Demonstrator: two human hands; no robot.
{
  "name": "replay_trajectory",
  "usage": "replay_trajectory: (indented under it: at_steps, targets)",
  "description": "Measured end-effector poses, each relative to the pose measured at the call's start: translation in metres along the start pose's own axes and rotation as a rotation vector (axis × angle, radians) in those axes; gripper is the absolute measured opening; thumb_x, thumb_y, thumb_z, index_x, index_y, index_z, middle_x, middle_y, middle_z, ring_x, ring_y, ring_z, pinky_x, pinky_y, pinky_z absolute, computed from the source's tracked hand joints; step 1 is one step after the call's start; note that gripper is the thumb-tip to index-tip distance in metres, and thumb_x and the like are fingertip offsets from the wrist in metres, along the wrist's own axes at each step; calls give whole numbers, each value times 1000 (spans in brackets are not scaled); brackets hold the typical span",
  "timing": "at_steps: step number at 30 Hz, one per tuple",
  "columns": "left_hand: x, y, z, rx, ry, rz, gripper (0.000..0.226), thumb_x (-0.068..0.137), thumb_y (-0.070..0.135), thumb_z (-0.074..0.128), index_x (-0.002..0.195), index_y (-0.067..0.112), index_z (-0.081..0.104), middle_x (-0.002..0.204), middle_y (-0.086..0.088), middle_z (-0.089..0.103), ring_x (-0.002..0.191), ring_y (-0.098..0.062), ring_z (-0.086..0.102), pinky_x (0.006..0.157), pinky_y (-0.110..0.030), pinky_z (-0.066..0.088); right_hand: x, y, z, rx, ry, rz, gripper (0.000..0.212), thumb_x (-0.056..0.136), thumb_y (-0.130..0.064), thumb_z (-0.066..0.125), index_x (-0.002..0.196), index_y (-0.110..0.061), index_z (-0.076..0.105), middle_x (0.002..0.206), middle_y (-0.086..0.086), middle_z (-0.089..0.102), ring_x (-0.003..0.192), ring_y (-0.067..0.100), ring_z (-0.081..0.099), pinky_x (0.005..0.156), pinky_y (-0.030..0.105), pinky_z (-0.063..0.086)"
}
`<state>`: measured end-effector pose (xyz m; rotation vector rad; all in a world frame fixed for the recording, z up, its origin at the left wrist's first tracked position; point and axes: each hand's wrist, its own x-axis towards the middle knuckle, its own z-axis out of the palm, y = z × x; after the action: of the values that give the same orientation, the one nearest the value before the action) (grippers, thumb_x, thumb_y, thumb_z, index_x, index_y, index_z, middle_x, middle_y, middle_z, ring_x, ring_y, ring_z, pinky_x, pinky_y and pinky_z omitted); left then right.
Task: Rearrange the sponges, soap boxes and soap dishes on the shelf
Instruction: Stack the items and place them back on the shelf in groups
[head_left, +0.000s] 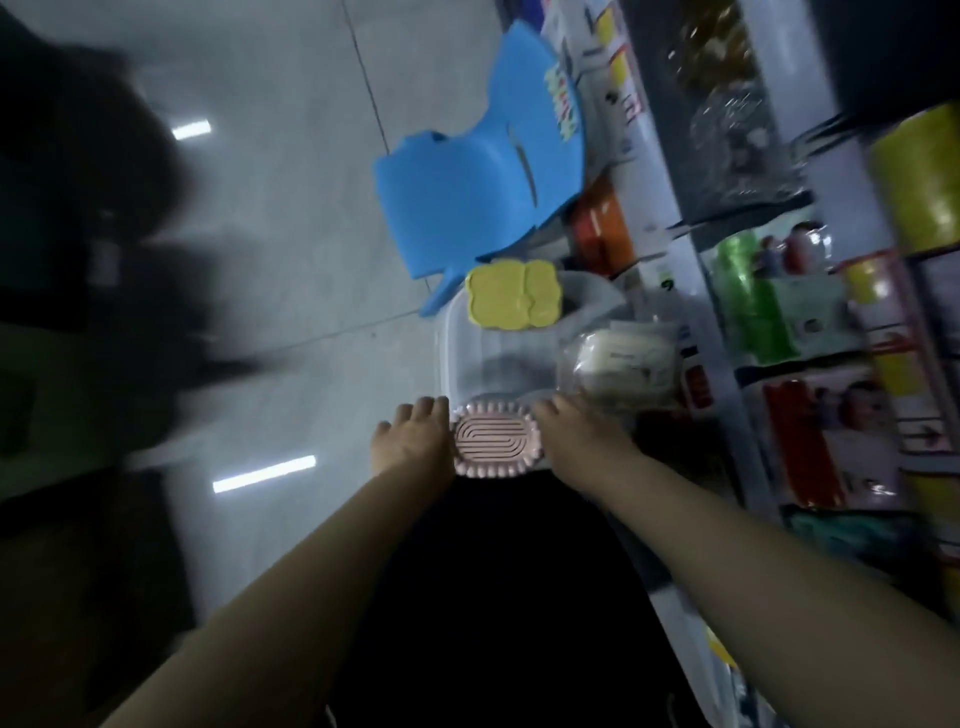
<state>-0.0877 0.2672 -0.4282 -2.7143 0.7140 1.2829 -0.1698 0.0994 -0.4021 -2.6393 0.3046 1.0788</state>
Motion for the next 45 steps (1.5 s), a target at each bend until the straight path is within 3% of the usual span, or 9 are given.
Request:
replay_trajectory:
  at_steps: [8, 15, 21, 28, 30, 34, 37, 39, 45]
  targets:
    - [37, -6, 95, -49, -115, -72, 112, 79, 30, 70, 149, 12, -15, 155, -2, 17, 138, -24, 30, 103, -42, 37, 53, 10, 103, 44, -111, 232, 81, 88, -15, 57, 148, -10, 3, 137, 19, 44, 125, 36, 45, 96, 45, 44]
    - [52, -4, 85, -247, 62, -76, 96, 80, 26, 68, 148, 20, 1, 143, -7, 41, 124, -28, 49, 99, -44, 40, 62, 10, 122, 462, 85, 236, 96, 77, -24, 69, 144, -20, 0, 139, 19, 40, 125, 36, 43, 96, 43, 46]
    - [-7, -13, -25, -368, 113, 67, 84, 72, 33, 75, 138, 24, 24, 126, -5, 58, 109, -29, 59, 86, -41, 50, 3, -3, 27, 559, 147, 87, 116, 72, -33, 77, 148, -22, -9, 144, 12, 28, 133, 28, 29, 104, 38, 36]
    - [-81, 29, -195, -418, 342, 400, 93, 59, 15, 89, 136, 6, 37, 133, -11, 46, 123, -24, 45, 95, -18, 35, -96, 16, -134, 754, 579, -67, 98, 68, -24, 82, 143, -41, 21, 127, -5, 37, 115, 9, 44, 88, 15, 34]
    - [-96, 59, -243, -371, 423, 557, 93, 55, 14, 91, 134, 3, 41, 130, -13, 47, 124, -27, 42, 103, -28, 37, -126, 31, -173, 797, 721, -43, 94, 67, -20, 83, 141, -36, 29, 124, -3, 37, 111, 9, 48, 88, 18, 40]
    - [-112, 115, -322, -245, 508, 756, 96, 60, 23, 89, 140, 6, 38, 134, -11, 49, 118, -24, 49, 93, -19, 37, -175, 61, -229, 805, 950, 18, 94, 65, -21, 84, 141, -33, 31, 132, 1, 44, 115, 17, 53, 92, 30, 47]
    - [-116, 157, -365, -212, 502, 889, 98, 62, 19, 89, 142, 5, 35, 133, -9, 53, 111, -18, 57, 87, -11, 38, -205, 78, -256, 734, 1109, 78, 94, 66, -24, 84, 143, -26, 31, 133, 1, 44, 118, 8, 43, 90, 16, 37]
    - [-118, 189, -386, -203, 483, 1004, 92, 62, 18, 88, 139, 6, 38, 121, -2, 60, 95, -7, 60, 77, -6, 41, -222, 90, -267, 753, 1222, 118, 93, 66, -23, 84, 142, -28, 31, 132, 0, 44, 120, 10, 44, 92, 19, 39]
    - [-100, 290, -428, -247, 294, 1269, 79, 64, 19, 88, 128, 7, 44, 117, -5, 64, 99, -17, 65, 86, -35, 55, -262, 129, -283, 929, 1361, 365, 93, 71, -38, 78, 147, -28, 24, 148, 2, 40, 134, 17, 40, 108, 44, 40]
